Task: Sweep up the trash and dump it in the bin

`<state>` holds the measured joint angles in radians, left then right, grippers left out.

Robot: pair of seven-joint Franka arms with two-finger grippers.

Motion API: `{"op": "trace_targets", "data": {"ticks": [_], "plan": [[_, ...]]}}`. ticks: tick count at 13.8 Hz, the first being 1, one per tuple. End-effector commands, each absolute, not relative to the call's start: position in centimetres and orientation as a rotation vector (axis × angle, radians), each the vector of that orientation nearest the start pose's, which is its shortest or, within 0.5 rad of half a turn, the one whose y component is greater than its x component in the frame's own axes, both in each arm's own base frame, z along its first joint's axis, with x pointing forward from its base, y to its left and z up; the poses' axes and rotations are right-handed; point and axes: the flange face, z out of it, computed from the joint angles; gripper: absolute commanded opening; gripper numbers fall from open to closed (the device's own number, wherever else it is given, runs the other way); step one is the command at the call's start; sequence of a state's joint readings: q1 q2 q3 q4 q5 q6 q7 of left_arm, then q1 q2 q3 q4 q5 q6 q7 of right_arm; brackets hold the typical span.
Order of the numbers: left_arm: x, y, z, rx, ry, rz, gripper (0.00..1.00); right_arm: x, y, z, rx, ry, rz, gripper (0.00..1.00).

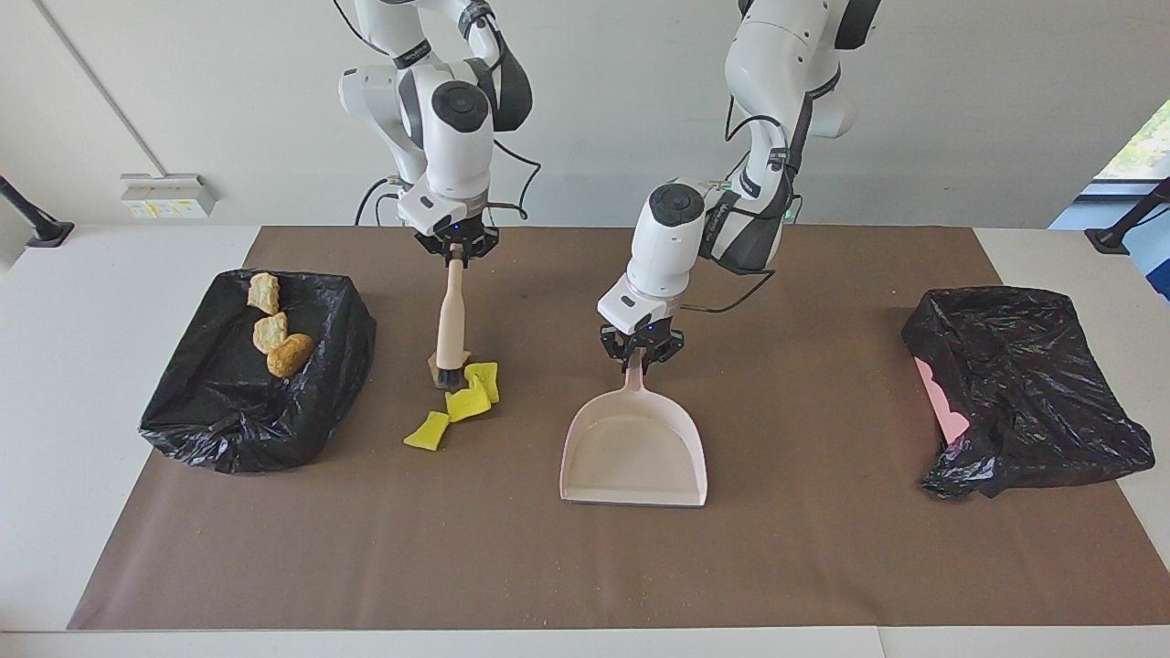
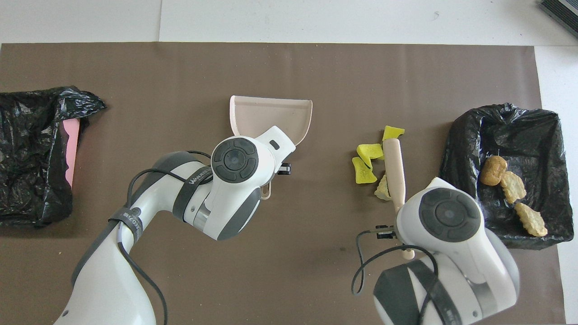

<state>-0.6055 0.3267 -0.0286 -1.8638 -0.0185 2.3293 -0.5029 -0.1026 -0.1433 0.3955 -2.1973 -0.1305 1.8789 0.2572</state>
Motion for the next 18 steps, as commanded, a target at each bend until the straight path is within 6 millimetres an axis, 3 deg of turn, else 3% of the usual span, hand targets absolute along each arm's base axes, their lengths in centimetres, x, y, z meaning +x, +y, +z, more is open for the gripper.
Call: {"op": "trace_targets", "data": {"ticks": [1,3,5,8,10,12,14,15,17,18], "plan": [[52.4,-35.8,38.2,-3.188,0.276,-0.215,0.09,53.8,9.2,41.5,-3.392,-0.284,0.246,0.00],[52.0,-34.2,40.0,-3.093,0.539,-0.151,0.11,56.7,7.3,39.4,-3.443,-0.373,0.266,0.00],[52.0,-32.2,40.2,-2.990,0.846,-0.037,0.10,57.5,7.0,38.1,-3.442,-0.390,0.284,0.00],[52.7,-29.8,39.9,-2.781,1.368,0.052,0.06,56.3,9.0,35.4,-3.393,-0.411,0.380,0.00],[52.3,-29.6,39.9,-2.674,1.571,0.071,0.00,55.1,12.3,34.8,-3.313,-0.406,0.425,0.00],[51.5,-29.2,39.4,-2.562,1.754,0.099,0.00,54.2,14.3,33.6,-3.219,-0.312,0.478,0.00],[47.9,-29.1,38.2,-2.504,1.833,0.147,0.00,53.6,17.0,33.9,-3.154,-0.267,0.498,0.00],[46.3,-29.7,37.8,-2.480,1.865,0.151,0.00,53.7,17.4,34.7,-3.181,-0.208,0.500,0.00],[45.8,-30.1,37.3,-2.472,1.874,0.134,0.00,54.6,15.5,36.7,-3.217,0.016,0.475,0.00],[45.5,-30.6,37.3,-2.462,1.888,0.119,0.00,54.7,13.6,38.3,-3.235,0.108,0.463,0.00]]}}
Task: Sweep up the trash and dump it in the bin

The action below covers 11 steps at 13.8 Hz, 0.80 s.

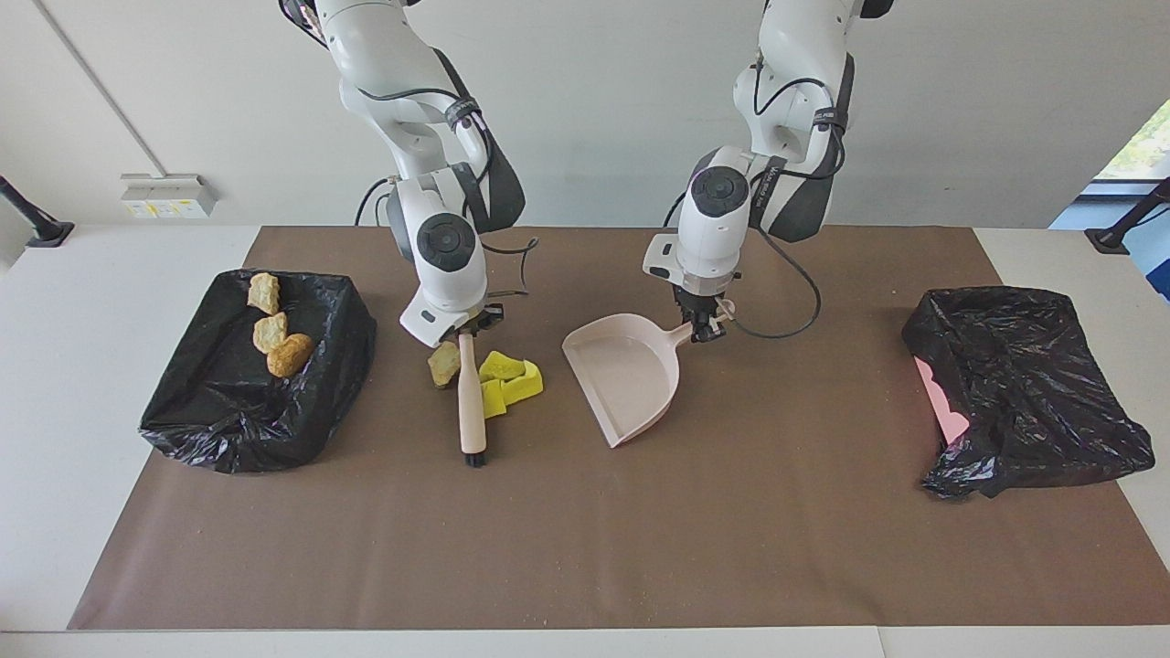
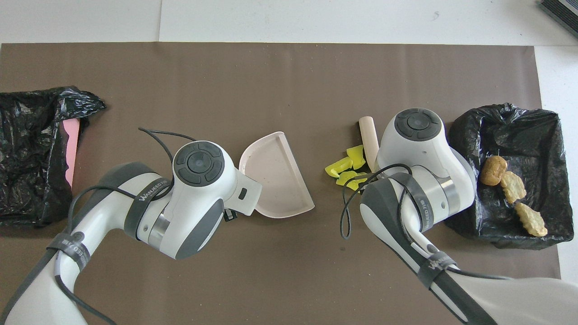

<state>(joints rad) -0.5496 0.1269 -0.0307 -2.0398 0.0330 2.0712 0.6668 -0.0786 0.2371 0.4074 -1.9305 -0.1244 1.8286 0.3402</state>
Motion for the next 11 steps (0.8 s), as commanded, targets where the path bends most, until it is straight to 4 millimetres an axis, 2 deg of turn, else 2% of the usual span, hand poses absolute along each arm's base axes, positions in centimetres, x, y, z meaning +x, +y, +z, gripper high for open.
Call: {"op": "trace_targets", "data": {"ticks": [1,2,3,5,7,10,11], "plan": [[44.7,-31.4,36.9,-2.442,1.913,0.102,0.00,54.8,11.0,39.6,-3.252,0.175,0.454,0.00],[44.2,-32.2,36.6,-2.427,1.933,0.087,0.00,54.4,8.8,40.3,-3.259,0.224,0.483,0.00],[44.2,-32.3,36.5,-2.424,1.938,0.066,0.00,53.8,7.2,40.3,-3.263,0.239,0.524,0.00],[44.4,-32.3,36.4,-2.426,1.935,0.047,0.00,51.6,6.0,39.1,-3.302,0.195,0.531,0.00],[44.5,-32.1,36.3,-2.429,1.931,0.052,0.00,49.2,6.5,38.2,-3.328,0.076,0.550,0.00],[44.7,-31.9,36.3,-2.442,1.918,0.047,0.00,48.4,8.6,36.4,-3.311,-0.025,0.607,0.00],[44.7,-31.9,36.3,-2.440,1.918,0.047,0.00,48.3,9.8,35.7,-3.303,-0.061,0.624,0.00]]}}
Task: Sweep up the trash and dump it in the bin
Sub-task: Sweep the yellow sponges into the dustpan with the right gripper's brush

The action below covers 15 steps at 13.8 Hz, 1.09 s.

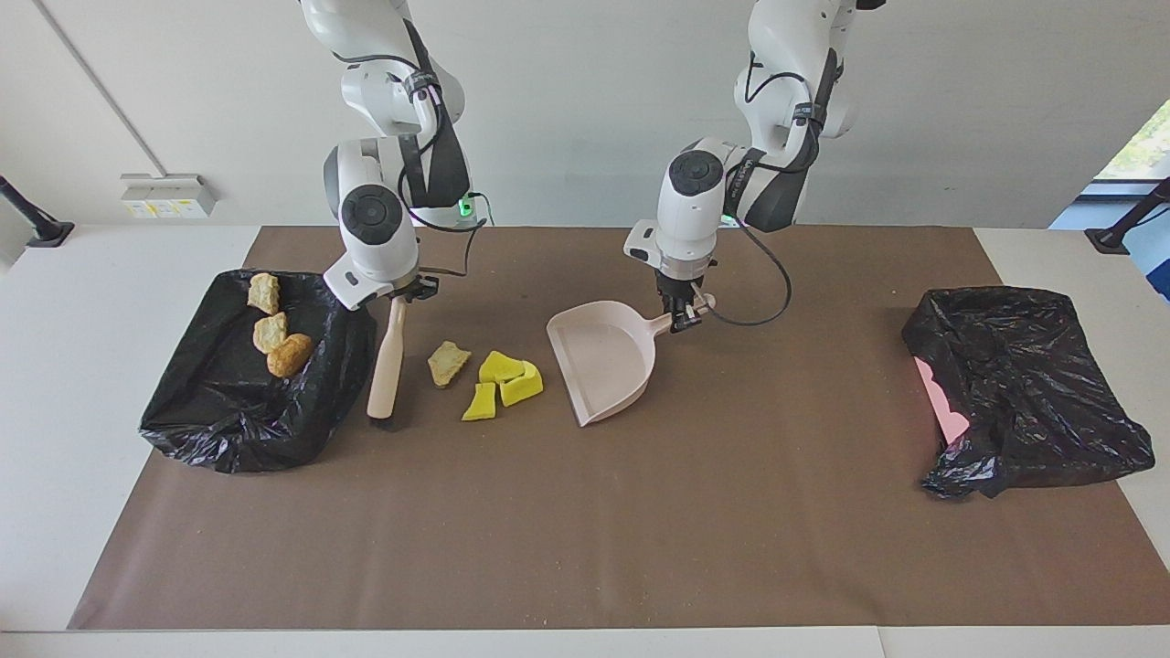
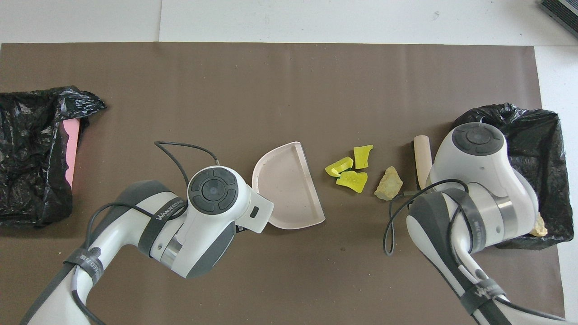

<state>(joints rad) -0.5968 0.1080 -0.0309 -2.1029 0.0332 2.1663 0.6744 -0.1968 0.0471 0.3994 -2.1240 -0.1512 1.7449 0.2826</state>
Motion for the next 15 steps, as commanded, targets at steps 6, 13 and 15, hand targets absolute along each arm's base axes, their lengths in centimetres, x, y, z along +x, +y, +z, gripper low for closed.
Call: {"op": "trace_targets", "data": {"ticks": [6,13,15], "plan": [[44.7,-31.8,36.2,-2.441,1.917,0.040,0.00,48.0,15.6,33.5,-3.129,-0.079,0.616,0.00],[44.7,-31.8,36.2,-2.444,1.914,0.037,0.00,47.3,25.0,33.3,-2.834,-0.019,0.601,0.00],[44.7,-31.8,36.2,-2.444,1.914,0.037,0.00,47.0,27.1,34.0,-2.743,-0.002,0.611,0.00]]}}
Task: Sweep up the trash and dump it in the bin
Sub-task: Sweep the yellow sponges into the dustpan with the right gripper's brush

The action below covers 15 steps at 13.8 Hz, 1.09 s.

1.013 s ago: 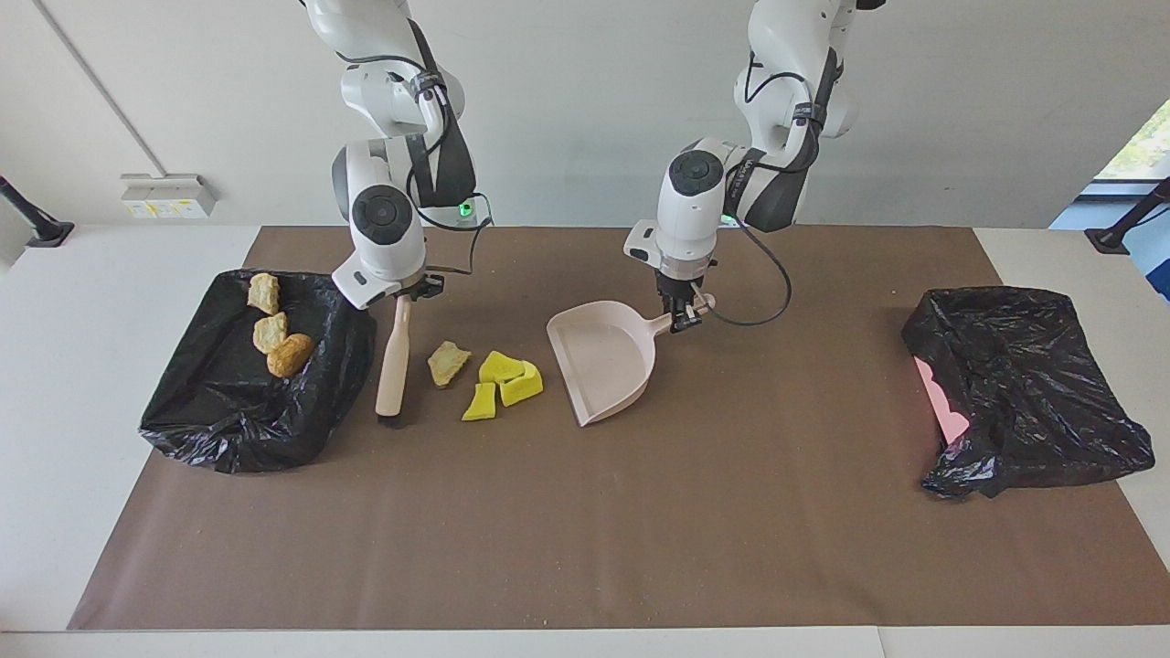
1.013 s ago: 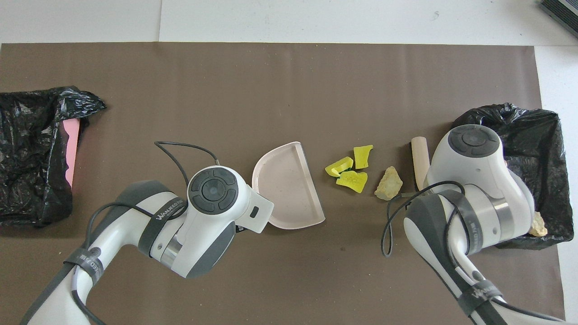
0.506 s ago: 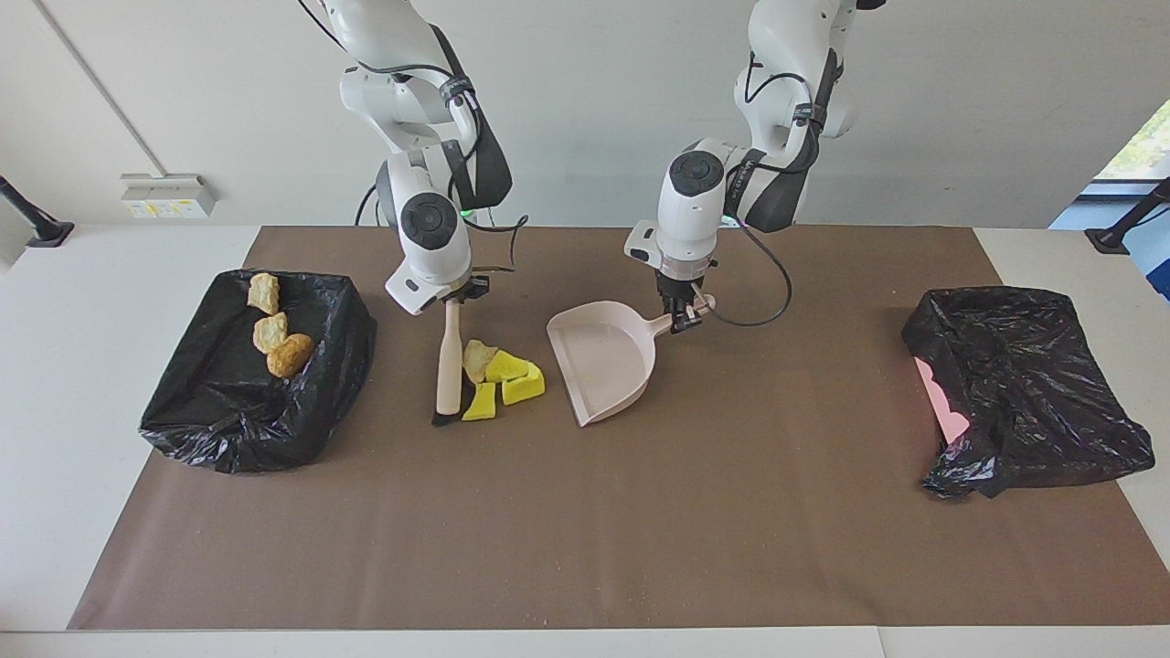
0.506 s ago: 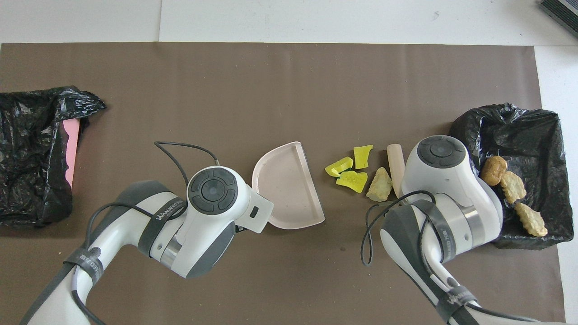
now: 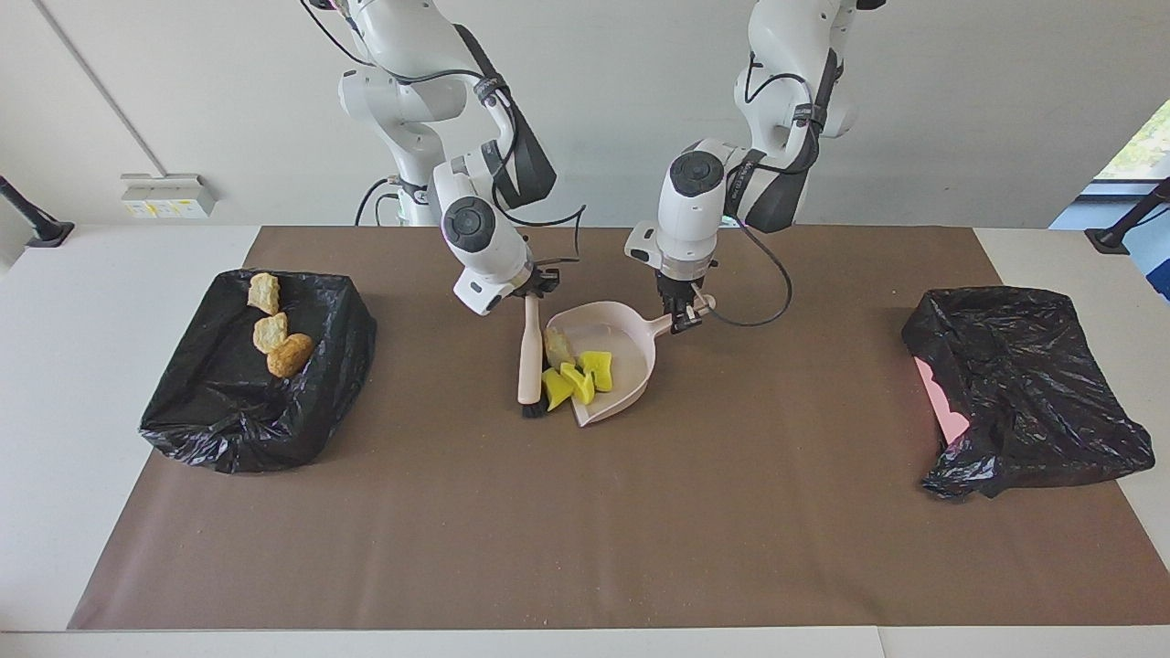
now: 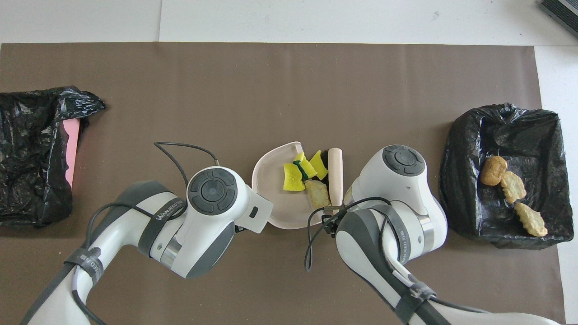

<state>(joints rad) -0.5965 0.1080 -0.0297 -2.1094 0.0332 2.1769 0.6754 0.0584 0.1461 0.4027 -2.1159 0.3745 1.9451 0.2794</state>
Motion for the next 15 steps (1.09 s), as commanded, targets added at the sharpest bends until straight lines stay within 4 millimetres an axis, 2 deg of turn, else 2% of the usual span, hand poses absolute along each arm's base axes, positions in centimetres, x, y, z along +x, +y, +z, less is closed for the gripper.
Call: {"op": "trace_targets", "data": {"ticks": [1,4,6,8,10,11,13,14,15], "plan": [[44.8,-31.7,36.2,-2.444,1.914,0.040,0.00,46.9,27.5,34.2,-2.722,0.002,0.616,0.00],[45.5,-30.9,36.0,-2.452,1.906,0.026,0.00,46.8,29.3,36.6,-2.648,0.025,0.603,0.00],[45.8,-30.7,36.2,-2.452,1.906,0.020,0.00,47.0,29.0,38.5,-2.672,-0.038,0.629,0.00],[47.4,-29.1,36.2,-2.455,1.902,0.022,0.00,46.3,28.0,39.1,-2.860,-0.186,0.616,0.00],[48.4,-28.5,36.8,-2.426,1.938,0.014,0.00,44.0,28.8,39.5,-2.972,-0.260,0.680,0.00],[48.9,-27.5,37.1,-2.441,1.921,0.010,0.00,43.6,28.7,39.8,-3.038,-0.227,0.706,0.00],[49.0,-27.3,37.6,-2.430,1.934,-0.001,0.00,42.5,29.4,40.9,-3.106,-0.143,0.693,0.00],[49.4,-26.5,38.1,-2.422,1.942,-0.007,0.00,41.9,29.7,41.7,-3.119,-0.117,0.684,0.00],[50.2,-24.7,39.1,-2.424,1.945,-0.006,0.00,40.8,30.8,42.4,-3.133,-0.075,0.665,0.00]]}}
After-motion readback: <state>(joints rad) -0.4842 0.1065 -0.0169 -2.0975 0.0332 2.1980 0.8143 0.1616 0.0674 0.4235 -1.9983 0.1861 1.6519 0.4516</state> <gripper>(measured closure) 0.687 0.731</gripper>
